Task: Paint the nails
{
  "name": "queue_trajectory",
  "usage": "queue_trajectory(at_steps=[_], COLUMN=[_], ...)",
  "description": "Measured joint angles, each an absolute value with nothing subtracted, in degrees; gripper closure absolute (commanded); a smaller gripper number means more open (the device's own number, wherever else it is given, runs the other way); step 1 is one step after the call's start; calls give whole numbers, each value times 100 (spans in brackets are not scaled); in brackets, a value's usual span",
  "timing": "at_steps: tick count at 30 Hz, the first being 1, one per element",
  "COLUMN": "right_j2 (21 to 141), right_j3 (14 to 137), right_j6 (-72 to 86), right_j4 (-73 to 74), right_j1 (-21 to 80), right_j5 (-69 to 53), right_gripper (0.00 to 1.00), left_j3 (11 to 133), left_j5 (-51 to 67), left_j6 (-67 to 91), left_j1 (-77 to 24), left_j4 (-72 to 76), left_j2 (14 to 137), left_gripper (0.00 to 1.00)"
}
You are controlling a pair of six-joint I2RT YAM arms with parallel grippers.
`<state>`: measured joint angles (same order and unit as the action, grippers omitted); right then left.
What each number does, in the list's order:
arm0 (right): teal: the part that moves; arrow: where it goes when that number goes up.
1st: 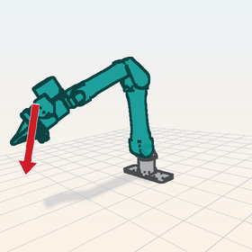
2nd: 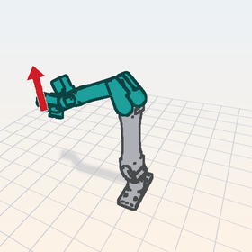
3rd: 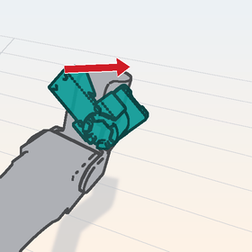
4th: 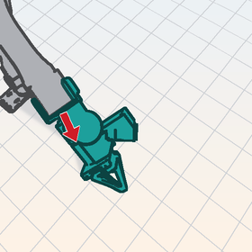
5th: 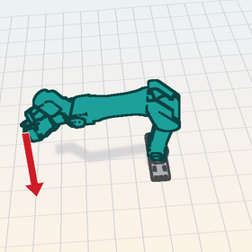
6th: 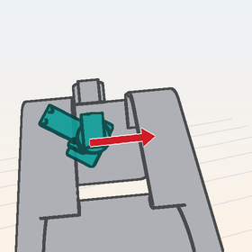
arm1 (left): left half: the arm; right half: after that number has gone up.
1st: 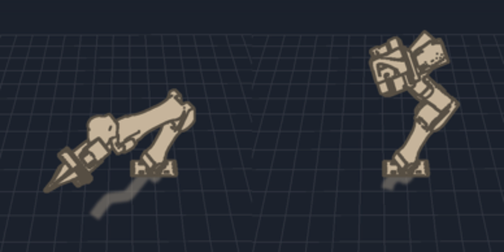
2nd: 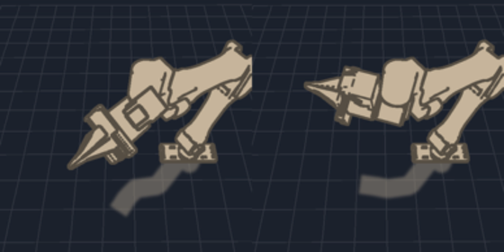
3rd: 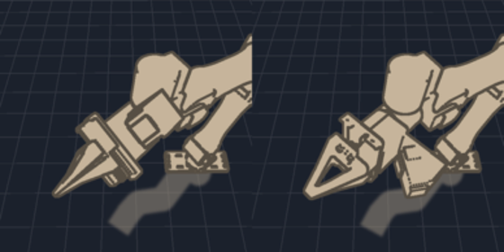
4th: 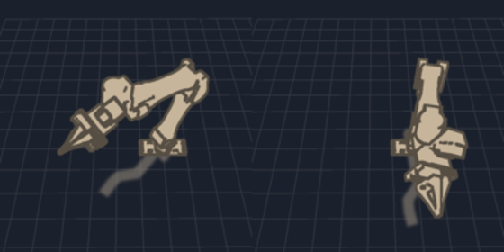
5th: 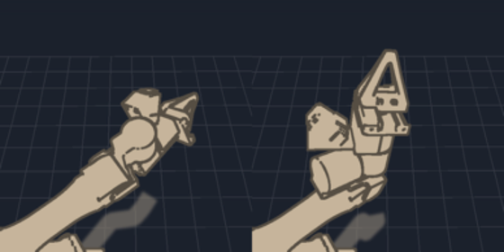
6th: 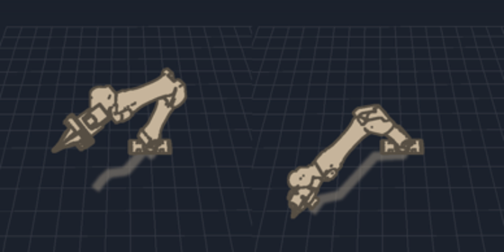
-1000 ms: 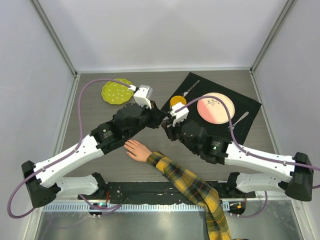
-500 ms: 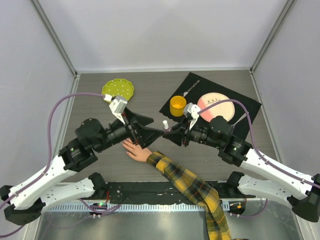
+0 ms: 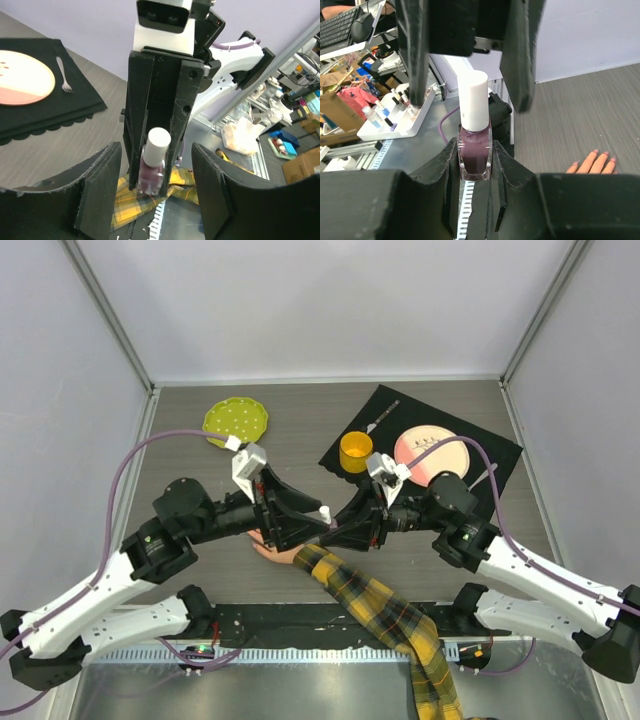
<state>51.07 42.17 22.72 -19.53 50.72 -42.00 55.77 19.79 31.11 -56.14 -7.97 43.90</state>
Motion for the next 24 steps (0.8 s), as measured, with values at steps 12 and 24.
queue_trajectory(at_steps=[12,24], right_j2=[5166,5671], right_j3=[4254,4711], right_j6=[2193,1203], right_j4=[-1660,-379], right_j1=[5070,6034], right_j5=[-3822,600], right_gripper=[99,99], left_j3=[5658,6014], left_j5=[2038,-676], left_j6=[2705,2899], left_j1=[-5614,-5642], left_j4=[-816,-1234], left_j2=[4871,5843], left_gripper=[100,100])
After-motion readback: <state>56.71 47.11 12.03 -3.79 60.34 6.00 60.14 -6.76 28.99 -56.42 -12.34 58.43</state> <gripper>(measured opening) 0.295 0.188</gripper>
